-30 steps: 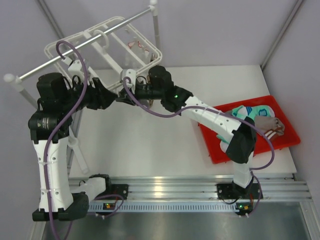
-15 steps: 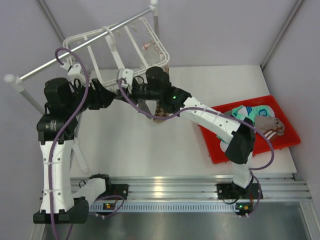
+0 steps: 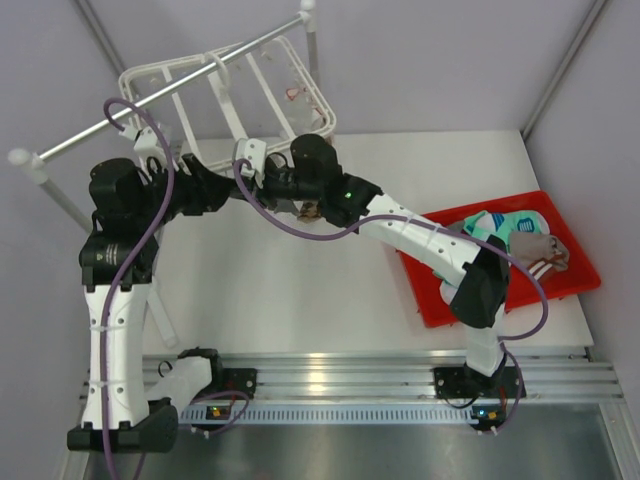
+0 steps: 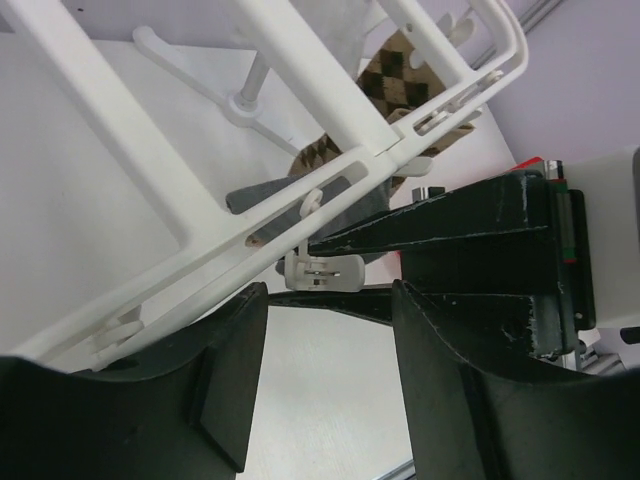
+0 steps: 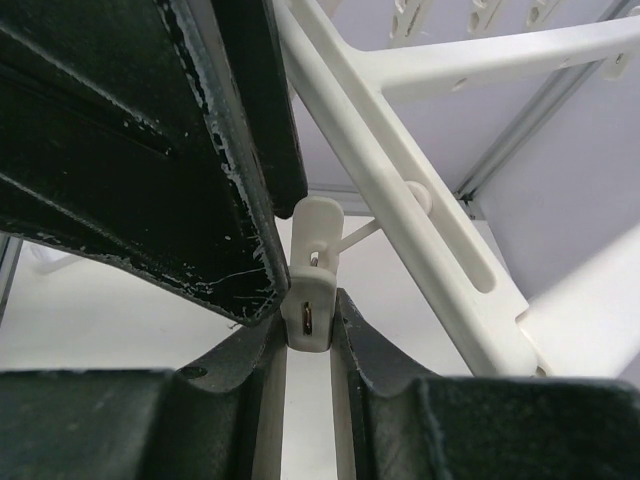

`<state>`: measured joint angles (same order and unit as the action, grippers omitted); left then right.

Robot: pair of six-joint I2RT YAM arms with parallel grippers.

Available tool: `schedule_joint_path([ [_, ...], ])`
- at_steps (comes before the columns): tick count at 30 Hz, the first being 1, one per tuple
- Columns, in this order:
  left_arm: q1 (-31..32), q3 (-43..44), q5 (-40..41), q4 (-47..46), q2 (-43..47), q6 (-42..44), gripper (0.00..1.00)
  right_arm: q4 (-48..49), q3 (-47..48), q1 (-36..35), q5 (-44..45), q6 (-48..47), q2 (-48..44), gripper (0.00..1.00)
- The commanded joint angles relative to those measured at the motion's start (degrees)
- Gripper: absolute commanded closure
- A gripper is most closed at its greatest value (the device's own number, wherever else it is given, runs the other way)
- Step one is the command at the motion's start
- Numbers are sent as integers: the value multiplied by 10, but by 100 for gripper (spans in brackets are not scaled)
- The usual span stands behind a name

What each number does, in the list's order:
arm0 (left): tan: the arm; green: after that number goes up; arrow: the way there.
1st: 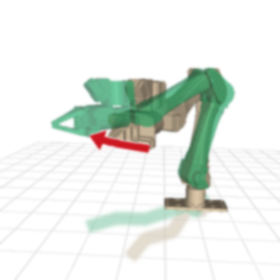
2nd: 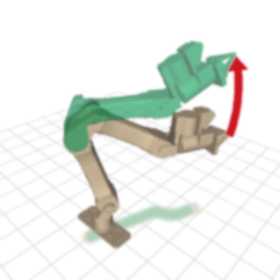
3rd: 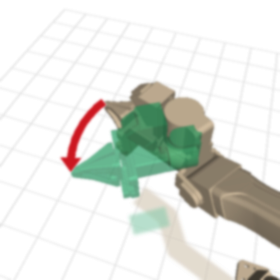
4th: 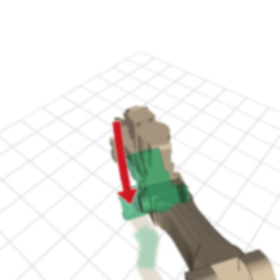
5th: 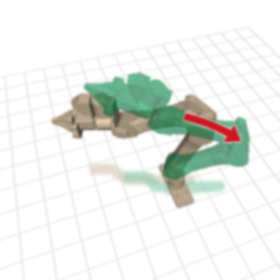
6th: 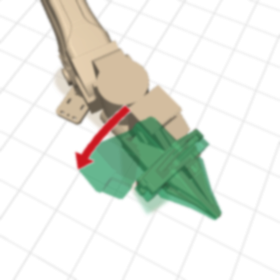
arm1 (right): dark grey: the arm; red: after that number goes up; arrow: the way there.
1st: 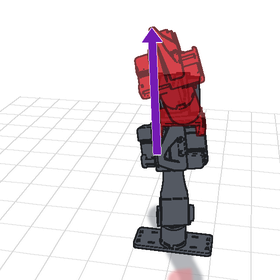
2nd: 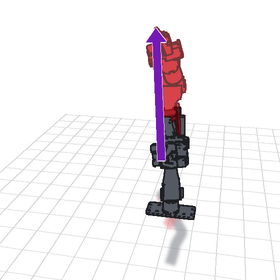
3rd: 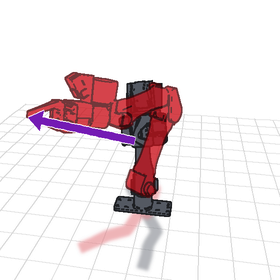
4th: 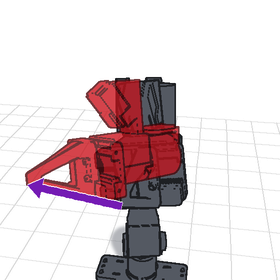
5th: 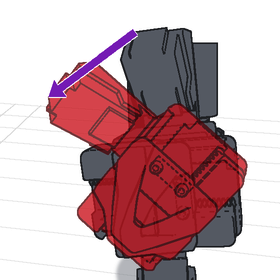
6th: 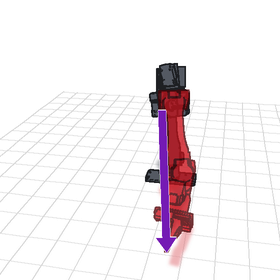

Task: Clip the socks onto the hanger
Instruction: Open the clamp at the hanger.

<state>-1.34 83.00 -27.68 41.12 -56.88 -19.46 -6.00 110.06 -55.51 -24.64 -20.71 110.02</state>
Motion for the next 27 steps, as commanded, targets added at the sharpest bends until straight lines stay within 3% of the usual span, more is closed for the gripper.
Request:
schedule_joint_path([
  [1,-2,-6,-18,-69,0,-15,42,-14,31,-18,-33,-4,2,100],
  [20,12,1,29,-61,-24,29,46,-13,34,-22,-52,-12,-3,100],
  [27,12,-6,54,-68,-23,38,62,-22,31,-21,-53,-19,-5,100],
])
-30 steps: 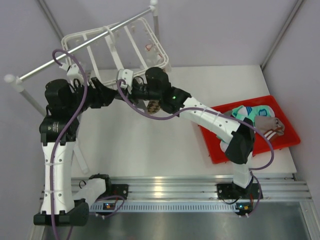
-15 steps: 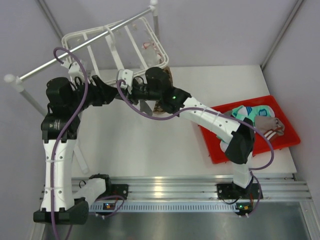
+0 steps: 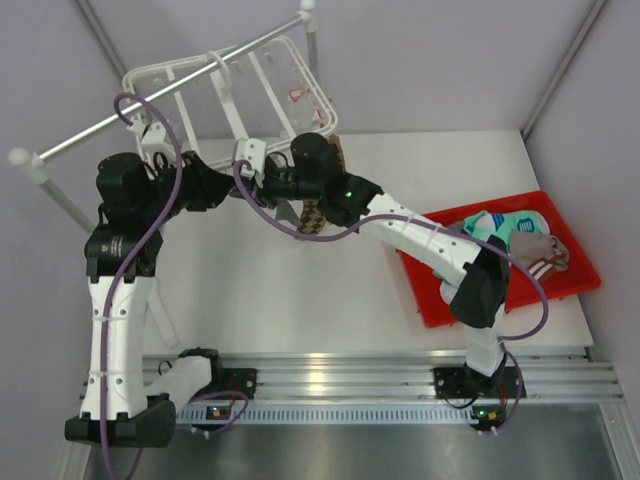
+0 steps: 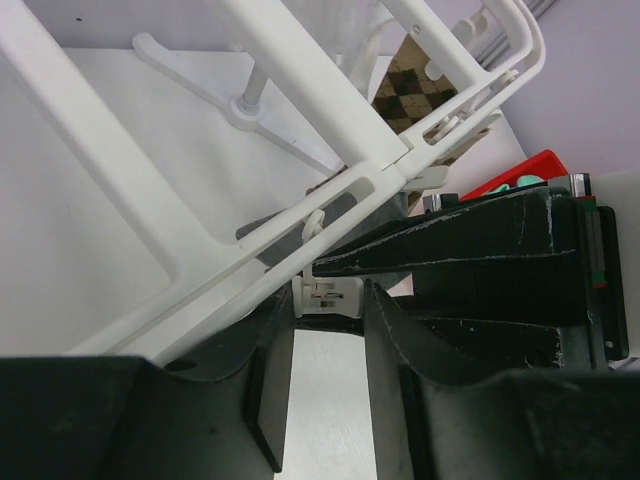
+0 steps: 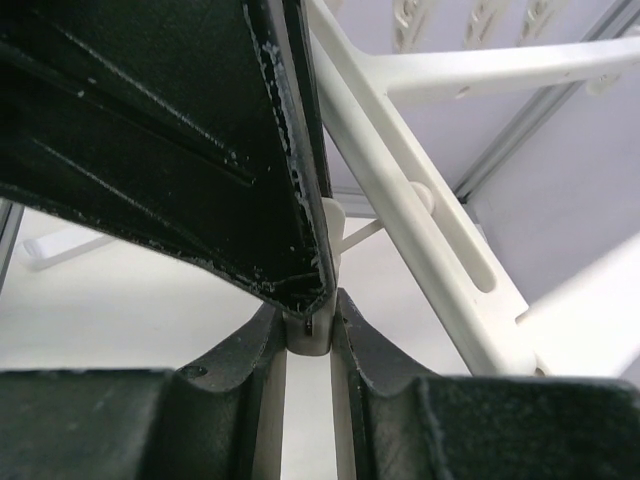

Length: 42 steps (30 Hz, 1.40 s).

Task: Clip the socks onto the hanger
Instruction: Open the clamp at the hanger, then pick up the sock from the bin.

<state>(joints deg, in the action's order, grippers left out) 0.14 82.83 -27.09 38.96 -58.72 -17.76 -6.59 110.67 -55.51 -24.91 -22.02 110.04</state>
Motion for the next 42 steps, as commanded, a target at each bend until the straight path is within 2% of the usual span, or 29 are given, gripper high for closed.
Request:
schedule_joint_path([
  [1,-3,-4,54,-44,-4,21,66,-17,24,-22,-51,-7,-5,100],
  [3,-3,-1,56,-40,-8,20,70,-18,24,-21,-52,-7,-6,100],
  [4,-4,1,56,-35,-10,19,75,-19,24,-22,-52,-8,-7,100],
  [7,-3,7,60,-28,-15,9,85,-25,19,-21,-47,-12,-11,85],
  [8,-3,6,58,-28,-15,7,95,-25,16,-21,-43,-14,-16,75],
  [10,-3,4,58,-28,-13,1,100,-20,-5,-19,-39,-17,-25,64],
  [11,-3,3,57,-27,-13,-1,100,-19,-12,-18,-36,-18,-34,55],
  [13,-3,1,56,-27,-11,-3,100,-21,-36,-14,-36,-19,-44,46],
  [14,-4,1,56,-27,-11,-5,100,-22,-45,-14,-33,-21,-57,38],
  [19,-3,0,43,-26,-6,-7,100,-38,-119,0,-39,-21,-111,25],
  [20,-3,0,42,-24,-4,-4,100,-47,-145,4,-51,-18,-132,16],
  [22,-3,-1,37,-23,-3,-3,100,-58,-172,14,-65,-14,-168,8],
  [26,-3,2,21,-6,-7,5,100,-98,-255,46,-93,-7,-231,3],
  [29,-3,-6,-3,-13,0,6,100,-152,-302,102,-125,12,-277,1],
  [32,-3,-14,-35,-24,0,-2,100,-207,-342,180,-156,3,-326,1],
  [33,-3,-16,-38,-27,2,-4,100,-220,-371,227,-160,-14,-340,1],
  [35,-3,-24,-43,-38,6,-6,100,-269,-410,274,-175,-48,-375,0],
  [36,-3,-25,-43,-39,8,-5,100,-287,-419,326,-176,-86,-383,1],
  [38,-3,-25,-45,-39,9,-1,100,-385,-426,376,-190,-149,-387,4],
  [39,-3,-25,-49,-38,9,1,100,-425,-428,426,-196,-266,-385,6],
  [41,-3,-23,-49,-32,7,4,100,-515,-442,477,-194,-381,-382,13],
  [42,-3,-21,-50,-30,7,5,100,-543,-447,533,-196,-514,-382,16],
])
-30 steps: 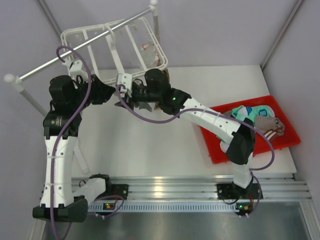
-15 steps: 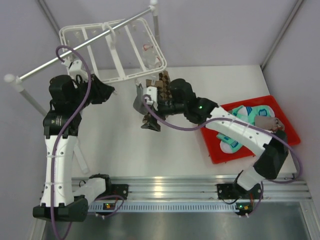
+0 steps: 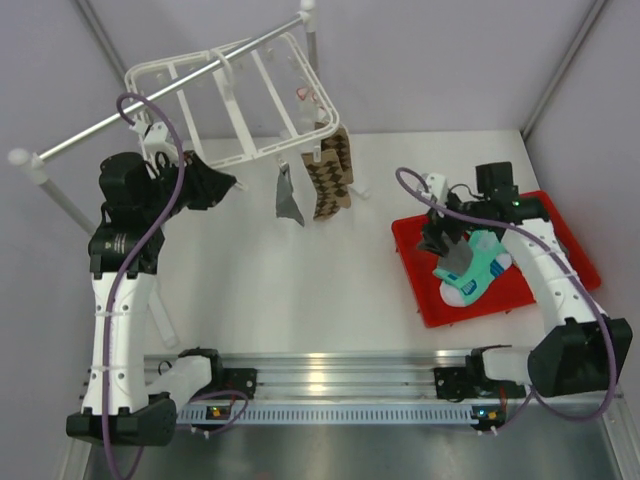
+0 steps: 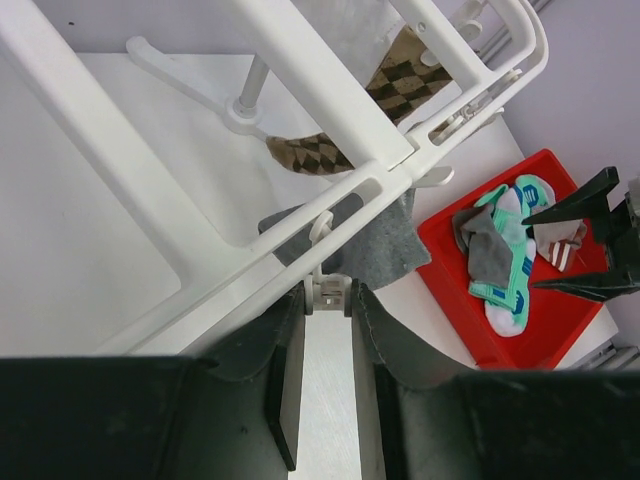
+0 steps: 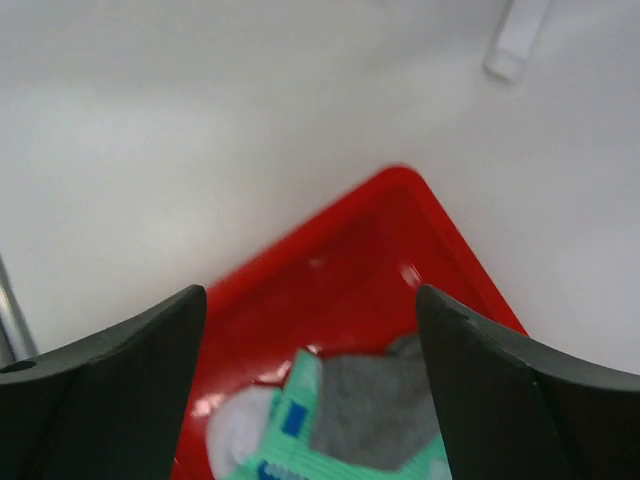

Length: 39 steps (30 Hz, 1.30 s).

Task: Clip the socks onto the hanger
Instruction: Pick up the sock from the bin.

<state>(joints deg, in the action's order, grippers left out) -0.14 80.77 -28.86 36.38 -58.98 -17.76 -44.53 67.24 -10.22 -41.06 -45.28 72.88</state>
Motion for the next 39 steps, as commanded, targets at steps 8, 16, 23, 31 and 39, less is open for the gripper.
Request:
schedule_joint_path([
  [8,0,-3,-38,3,11,13,100,-268,-5,260,43,-804,89,30],
  [16,0,1,-34,7,7,15,100,-166,-49,272,37,-970,118,37],
  [23,0,2,-30,6,4,15,100,-113,-100,235,75,-1000,135,39],
  [31,0,8,-23,14,1,19,100,-63,-114,196,92,-961,161,43],
  [39,0,7,-22,16,-1,20,100,-56,-102,172,119,-919,188,62],
])
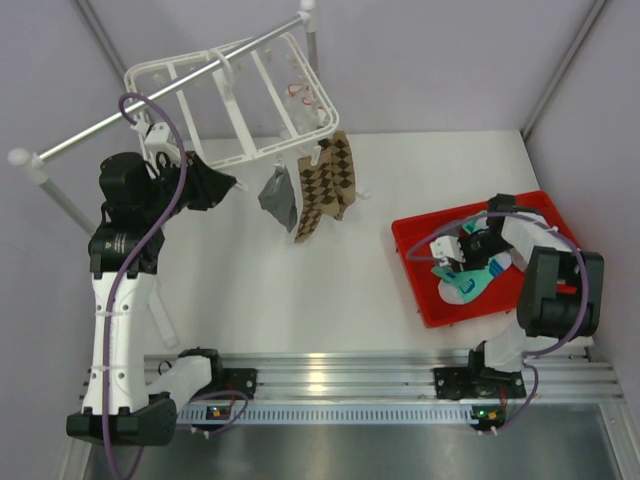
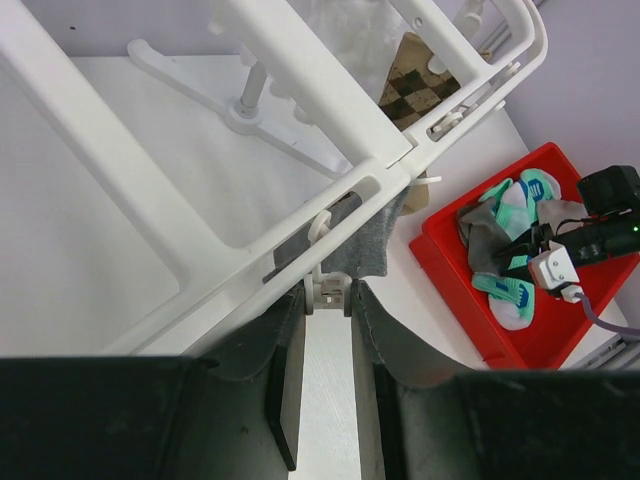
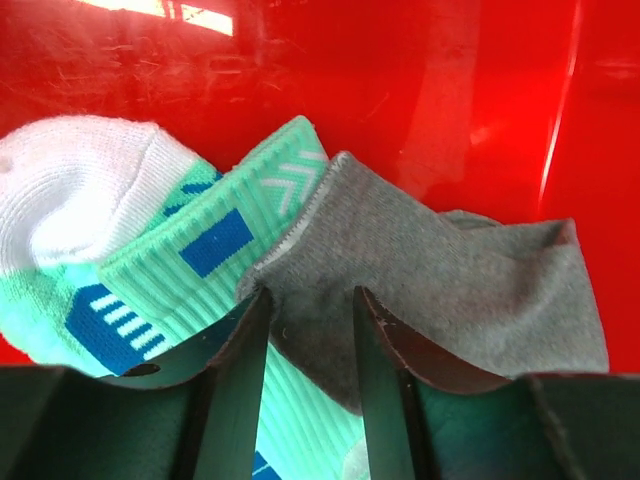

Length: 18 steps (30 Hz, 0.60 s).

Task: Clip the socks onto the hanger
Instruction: Pick up the sock from the bin.

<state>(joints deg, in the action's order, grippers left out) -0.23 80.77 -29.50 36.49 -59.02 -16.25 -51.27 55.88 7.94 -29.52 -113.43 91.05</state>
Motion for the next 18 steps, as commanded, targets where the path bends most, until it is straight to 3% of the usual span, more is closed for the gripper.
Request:
schedule_joint_path([
  [1,1,6,-15,15,0,5,100,8,12,-11,5,-237,8,63],
  [4,1,5,-14,14,0,6,100,4,14,-19,4,-229,11,73],
  [5,1,6,-14,15,0,7,100,1,18,-24,1,-224,10,90],
  [7,1,8,-14,16,-1,8,100,-5,22,-25,-11,-218,9,99],
  [18,1,11,-14,18,0,11,100,-102,109,-29,-59,-167,-6,100],
])
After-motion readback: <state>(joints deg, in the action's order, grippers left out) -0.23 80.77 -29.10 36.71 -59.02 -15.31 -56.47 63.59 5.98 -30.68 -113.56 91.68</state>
